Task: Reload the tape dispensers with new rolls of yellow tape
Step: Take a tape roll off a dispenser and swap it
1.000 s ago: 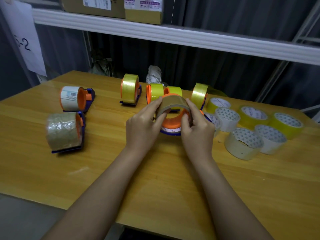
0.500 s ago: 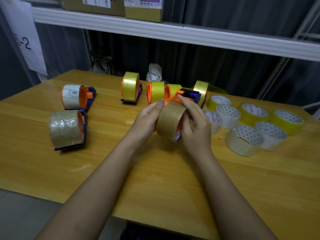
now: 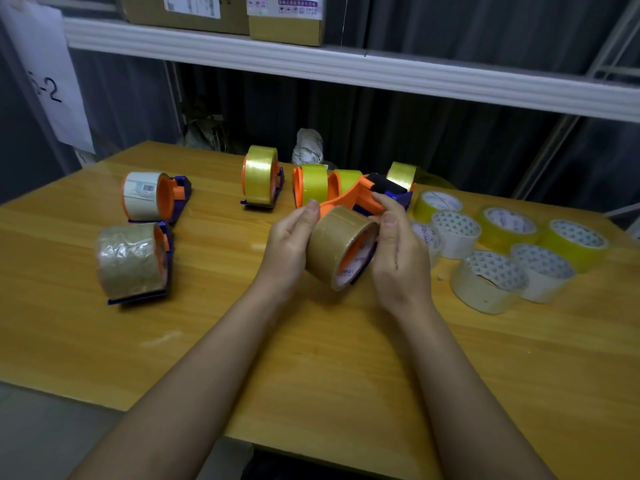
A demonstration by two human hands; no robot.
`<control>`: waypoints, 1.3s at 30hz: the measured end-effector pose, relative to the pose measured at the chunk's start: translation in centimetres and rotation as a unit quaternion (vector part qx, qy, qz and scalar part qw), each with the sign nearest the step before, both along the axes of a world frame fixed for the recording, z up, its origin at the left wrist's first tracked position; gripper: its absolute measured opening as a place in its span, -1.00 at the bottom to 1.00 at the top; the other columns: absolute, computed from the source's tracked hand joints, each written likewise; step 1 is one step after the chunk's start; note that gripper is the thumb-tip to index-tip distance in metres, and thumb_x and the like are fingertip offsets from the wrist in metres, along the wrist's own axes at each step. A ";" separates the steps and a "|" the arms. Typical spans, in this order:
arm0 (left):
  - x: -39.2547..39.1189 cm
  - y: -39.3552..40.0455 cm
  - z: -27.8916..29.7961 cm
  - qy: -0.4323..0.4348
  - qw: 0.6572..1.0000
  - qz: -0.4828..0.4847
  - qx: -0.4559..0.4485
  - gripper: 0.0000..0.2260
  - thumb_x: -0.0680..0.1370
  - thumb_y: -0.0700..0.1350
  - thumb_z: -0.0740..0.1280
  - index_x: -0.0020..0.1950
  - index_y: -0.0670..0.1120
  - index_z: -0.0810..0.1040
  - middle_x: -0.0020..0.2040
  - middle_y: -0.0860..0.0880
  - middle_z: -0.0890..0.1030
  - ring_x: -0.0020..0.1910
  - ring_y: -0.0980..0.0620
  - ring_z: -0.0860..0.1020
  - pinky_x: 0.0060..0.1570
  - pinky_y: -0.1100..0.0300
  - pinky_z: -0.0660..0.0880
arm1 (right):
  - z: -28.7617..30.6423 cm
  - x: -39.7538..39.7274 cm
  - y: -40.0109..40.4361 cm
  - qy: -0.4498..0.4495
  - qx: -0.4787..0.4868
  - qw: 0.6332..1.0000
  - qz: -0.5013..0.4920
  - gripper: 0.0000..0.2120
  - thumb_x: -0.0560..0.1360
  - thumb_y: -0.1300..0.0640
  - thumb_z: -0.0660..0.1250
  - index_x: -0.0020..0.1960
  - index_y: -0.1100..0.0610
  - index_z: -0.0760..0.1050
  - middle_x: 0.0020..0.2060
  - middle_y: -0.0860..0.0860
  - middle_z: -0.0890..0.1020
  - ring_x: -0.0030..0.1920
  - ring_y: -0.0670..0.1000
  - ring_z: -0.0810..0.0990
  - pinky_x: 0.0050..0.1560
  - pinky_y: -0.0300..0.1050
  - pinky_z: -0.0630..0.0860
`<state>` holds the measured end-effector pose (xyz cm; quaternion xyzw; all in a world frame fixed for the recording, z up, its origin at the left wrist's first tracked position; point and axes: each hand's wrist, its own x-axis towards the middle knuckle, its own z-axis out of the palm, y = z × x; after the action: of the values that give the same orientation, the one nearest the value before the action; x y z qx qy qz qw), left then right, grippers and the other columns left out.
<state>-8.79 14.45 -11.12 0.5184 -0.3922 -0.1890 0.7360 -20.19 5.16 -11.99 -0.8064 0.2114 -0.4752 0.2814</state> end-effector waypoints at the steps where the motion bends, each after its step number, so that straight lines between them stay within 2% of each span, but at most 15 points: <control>1: -0.1 0.0 -0.1 0.002 1.000 0.005 -0.004 -0.68 0.61 0.04 0.15 -0.10 -0.15 0.57 -0.18 -0.13 0.57 -0.18 -0.01 0.53 -0.20 0.24 0.46 | 0.0 0.0 0.0 -0.020 0.010 1.000 0.009 -0.46 0.60 -0.16 -0.09 0.39 0.08 0.40 0.03 -0.13 0.61 0.07 -0.17 0.55 -0.03 -0.40 0.44; 5: 0.2 -0.2 0.2 0.082 0.995 0.044 -0.022 -0.66 0.55 0.07 0.14 -0.07 -0.17 0.57 -0.18 -0.09 0.59 -0.17 0.02 0.55 -0.17 0.24 0.48 | -0.1 0.1 0.1 -0.069 0.012 0.997 -0.015 -0.61 0.62 -0.04 0.03 0.28 0.09 0.47 -0.05 -0.11 0.62 -0.02 -0.14 0.60 -0.08 -0.19 0.57; 9: 0.7 -0.2 0.4 0.183 0.982 0.020 -0.047 -0.67 0.65 0.01 0.09 0.07 -0.14 0.58 -0.07 -0.03 0.67 -0.03 0.08 0.63 -0.05 0.25 0.55 | 0.4 0.2 0.4 -0.083 0.064 0.994 -0.010 -0.69 0.59 -0.01 0.13 0.25 0.07 0.46 0.05 -0.03 0.59 0.03 -0.16 0.57 -0.10 -0.37 0.49; 12: 0.1 -0.3 0.6 0.180 0.982 0.003 -0.052 -0.66 0.61 0.03 0.12 0.15 -0.16 0.54 0.03 -0.11 0.64 0.04 0.01 0.61 0.05 0.17 0.53 | 0.2 0.7 1.2 -0.031 0.103 0.992 0.060 -0.50 0.52 -0.19 0.21 0.39 -0.03 0.31 0.21 -0.08 0.46 0.10 -0.28 0.48 -0.03 -0.40 0.48; 15: -0.5 -0.4 0.1 0.101 0.994 -0.023 -0.040 -0.69 0.56 0.07 0.18 0.11 -0.11 0.55 -0.05 -0.03 0.65 -0.03 0.03 0.61 -0.01 0.14 0.54 | 0.0 1.2 1.8 0.021 0.146 0.983 0.108 -0.16 0.36 -0.41 0.25 0.52 -0.14 0.06 0.44 -0.10 0.27 0.37 -0.18 0.34 0.28 -0.10 0.47; 17: -0.9 -0.1 -0.3 -0.011 1.000 -0.009 -0.022 -0.78 0.60 0.01 0.17 -0.02 -0.08 0.53 -0.23 0.10 0.60 -0.20 0.15 0.56 -0.18 0.22 0.49 | 0.4 1.1 2.0 0.007 0.209 0.967 0.146 -0.08 0.34 -0.43 0.28 0.55 -0.16 -0.02 0.45 -0.12 0.25 0.36 -0.25 0.35 0.24 -0.18 0.50; 19: -1.3 -0.1 -0.8 -0.130 0.991 0.019 -0.013 -0.76 0.63 -0.02 0.17 -0.05 -0.15 0.51 -0.26 0.01 0.57 -0.26 0.06 0.53 -0.27 0.14 0.46 | 0.8 0.9 2.2 -0.039 0.303 0.933 0.189 -0.12 0.34 -0.40 0.28 0.53 -0.16 0.02 0.31 -0.17 0.39 0.13 -0.41 0.48 -0.07 -0.33 0.58; 20: -1.4 -0.2 -1.1 -0.192 0.981 0.031 -0.012 -0.73 0.63 -0.01 0.15 -0.05 -0.20 0.50 -0.25 -0.09 0.54 -0.27 -0.03 0.51 -0.30 0.04 0.45 | 0.9 0.9 2.1 -0.063 0.358 0.908 0.208 -0.14 0.33 -0.42 0.29 0.51 -0.16 0.10 0.24 -0.15 0.48 0.08 -0.33 0.56 -0.13 -0.26 0.61; 22: -1.3 -0.4 -1.6 -0.300 0.952 0.054 -0.015 -0.69 0.63 0.03 0.11 -0.10 -0.18 0.44 -0.27 -0.04 0.47 -0.31 0.00 0.45 -0.34 0.03 0.41 | 0.8 1.0 1.7 -0.096 0.458 0.853 0.231 -0.11 0.27 -0.51 0.29 0.46 -0.06 0.27 0.19 0.01 0.60 0.12 -0.03 0.64 -0.08 0.05 0.64; 25: -1.4 -0.8 -2.0 -0.358 0.928 0.099 -0.013 -0.69 0.64 0.07 0.06 -0.12 -0.10 0.42 -0.28 0.12 0.42 -0.33 0.13 0.41 -0.36 0.12 0.39 | 0.5 1.3 1.4 -0.113 0.521 0.817 0.221 -0.12 0.27 -0.48 0.29 0.41 0.03 0.36 0.18 0.11 0.61 0.12 0.08 0.65 -0.02 0.15 0.62; 28: -1.7 -1.0 -2.1 -0.309 0.944 0.111 -0.003 -0.71 0.63 0.00 0.09 -0.14 -0.15 0.43 -0.32 0.04 0.44 -0.37 0.11 0.41 -0.39 0.17 0.38 | 0.0 1.7 1.4 -0.119 0.473 0.856 0.170 -0.41 0.43 -0.36 0.25 0.33 -0.05 0.39 0.15 0.08 0.60 0.09 0.08 0.64 -0.05 0.11 0.64; 31: -1.9 -1.1 -1.3 -0.214 0.969 0.120 0.005 -0.78 0.64 -0.10 0.11 -0.18 -0.03 0.41 -0.38 0.09 0.40 -0.42 0.19 0.40 -0.40 0.38 0.30 | 0.0 1.8 1.4 -0.109 0.343 0.925 0.116 -0.72 0.57 -0.15 0.22 0.22 -0.08 0.36 0.04 -0.02 0.55 -0.07 -0.13 0.61 -0.18 -0.21 0.58; 33: -1.9 -1.0 -0.8 -0.154 0.979 0.130 0.014 -0.75 0.66 -0.12 0.10 -0.21 0.01 0.40 -0.40 0.10 0.38 -0.44 0.23 0.38 -0.40 0.39 0.30 | 0.1 1.7 1.7 -0.122 0.267 0.949 0.110 -0.69 0.55 -0.11 0.27 0.25 -0.06 0.33 0.03 -0.07 0.52 -0.09 -0.20 0.59 -0.19 -0.27 0.54; 36: -1.6 -0.9 -0.2 -0.078 0.988 0.131 0.006 -0.73 0.67 -0.11 0.08 -0.22 -0.02 0.41 -0.40 0.09 0.39 -0.43 0.23 0.36 -0.37 0.31 0.34 | 0.0 1.8 1.7 -0.120 0.194 0.969 0.097 -0.63 0.44 -0.24 0.27 0.20 -0.23 0.31 0.14 0.02 0.49 0.08 -0.02 0.57 -0.01 -0.07 0.59; 39: -1.5 -0.7 0.3 -0.044 0.990 0.133 0.002 -0.73 0.67 -0.08 0.06 -0.19 -0.02 0.42 -0.35 0.07 0.40 -0.39 0.23 0.39 -0.30 0.30 0.36 | 0.0 1.6 1.8 -0.144 0.171 0.970 0.100 -0.60 0.41 -0.22 0.25 0.22 -0.20 0.31 0.18 0.07 0.47 0.10 -0.04 0.55 0.02 -0.09 0.58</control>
<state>-10.30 13.73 -10.82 0.5754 -0.3516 -0.0675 0.7354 -18.55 6.91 -11.95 -0.6866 0.1649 -0.5126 0.4885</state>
